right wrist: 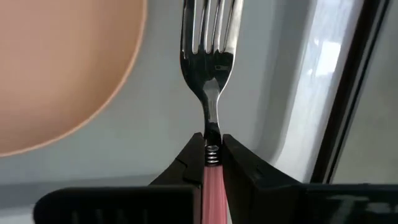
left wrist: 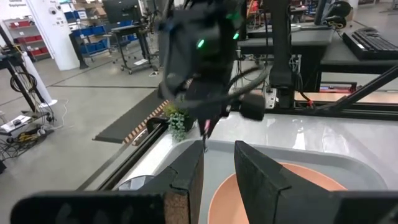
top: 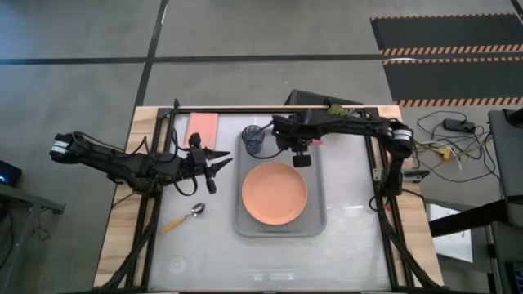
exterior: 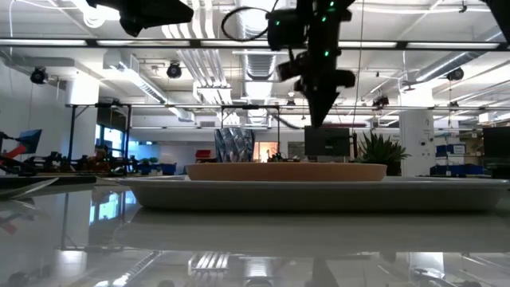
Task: Pick and place plate/cup/fork/spoon on tray
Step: Put the pink fork on the gray tray to the right of the black cup, then put the orange spoon on the gray tray to the bottom of the pink fork
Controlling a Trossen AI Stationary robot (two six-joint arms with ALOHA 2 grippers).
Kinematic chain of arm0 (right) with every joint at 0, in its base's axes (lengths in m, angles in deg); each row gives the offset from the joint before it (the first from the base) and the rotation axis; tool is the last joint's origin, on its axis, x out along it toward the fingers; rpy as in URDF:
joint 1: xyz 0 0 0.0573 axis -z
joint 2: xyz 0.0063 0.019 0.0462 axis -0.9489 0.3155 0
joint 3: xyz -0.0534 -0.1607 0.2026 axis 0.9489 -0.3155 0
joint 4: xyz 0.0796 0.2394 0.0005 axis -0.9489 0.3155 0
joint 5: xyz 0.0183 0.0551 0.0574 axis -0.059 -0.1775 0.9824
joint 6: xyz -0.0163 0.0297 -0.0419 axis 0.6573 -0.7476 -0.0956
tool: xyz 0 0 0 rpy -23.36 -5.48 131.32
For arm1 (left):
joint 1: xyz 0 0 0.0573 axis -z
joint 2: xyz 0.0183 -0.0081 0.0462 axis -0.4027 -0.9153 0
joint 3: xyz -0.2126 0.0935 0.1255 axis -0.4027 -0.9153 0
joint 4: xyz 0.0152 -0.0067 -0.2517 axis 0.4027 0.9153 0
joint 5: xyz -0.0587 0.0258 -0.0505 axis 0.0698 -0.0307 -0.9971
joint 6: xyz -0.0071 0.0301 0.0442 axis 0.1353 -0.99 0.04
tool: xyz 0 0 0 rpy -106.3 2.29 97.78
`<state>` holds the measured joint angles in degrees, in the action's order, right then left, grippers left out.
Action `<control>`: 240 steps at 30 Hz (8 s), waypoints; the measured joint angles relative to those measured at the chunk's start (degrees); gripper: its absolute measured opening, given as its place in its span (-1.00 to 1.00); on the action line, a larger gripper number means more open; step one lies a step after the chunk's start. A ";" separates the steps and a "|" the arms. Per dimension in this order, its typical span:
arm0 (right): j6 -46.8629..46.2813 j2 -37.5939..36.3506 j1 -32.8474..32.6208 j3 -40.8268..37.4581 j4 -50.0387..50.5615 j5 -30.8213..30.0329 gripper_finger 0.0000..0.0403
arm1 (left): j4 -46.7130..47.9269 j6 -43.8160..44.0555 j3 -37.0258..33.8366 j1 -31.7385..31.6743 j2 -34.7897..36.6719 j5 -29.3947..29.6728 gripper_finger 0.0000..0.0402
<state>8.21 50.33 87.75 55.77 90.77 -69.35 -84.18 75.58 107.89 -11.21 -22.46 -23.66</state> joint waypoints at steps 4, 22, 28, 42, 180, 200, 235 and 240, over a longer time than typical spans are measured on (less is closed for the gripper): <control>3.58 2.77 2.43 0.01 -3.33 0.27 -0.90 | 0.00 0.00 0.00 0.00 0.00 -0.04 -0.64; 7.37 10.52 9.05 -0.37 -10.17 4.28 -0.90 | 0.04 -0.50 0.00 -0.03 0.02 -0.04 -0.64; 8.46 13.58 9.40 -0.39 -11.76 4.09 -0.90 | 0.02 -0.55 0.02 -0.02 0.02 -0.02 -0.64; 6.94 14.91 9.80 -0.37 -14.85 3.75 -0.73 | 0.00 -2.05 0.09 -0.02 0.09 0.00 -0.64; -16.66 -39.12 -22.27 -56.06 -74.95 5.97 -0.84 | 18.85 21.49 13.58 20.08 -18.39 -14.67 -0.89; -16.79 -30.02 -22.29 -53.79 -104.83 36.54 -0.32 | -12.07 -9.92 12.92 9.05 -29.66 -38.02 -0.89; -14.16 -10.07 -22.12 -34.17 -103.97 55.13 -0.44 | -23.45 -7.48 12.66 2.30 -34.64 -45.80 -0.84; -14.77 -10.29 -22.07 -34.22 -103.93 53.56 -0.71 | -23.56 -6.46 12.61 2.05 -34.64 -45.28 -0.80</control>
<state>-6.55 40.04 65.68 21.55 -13.16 -15.79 -107.74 69.12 120.50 -9.16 -57.11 -68.94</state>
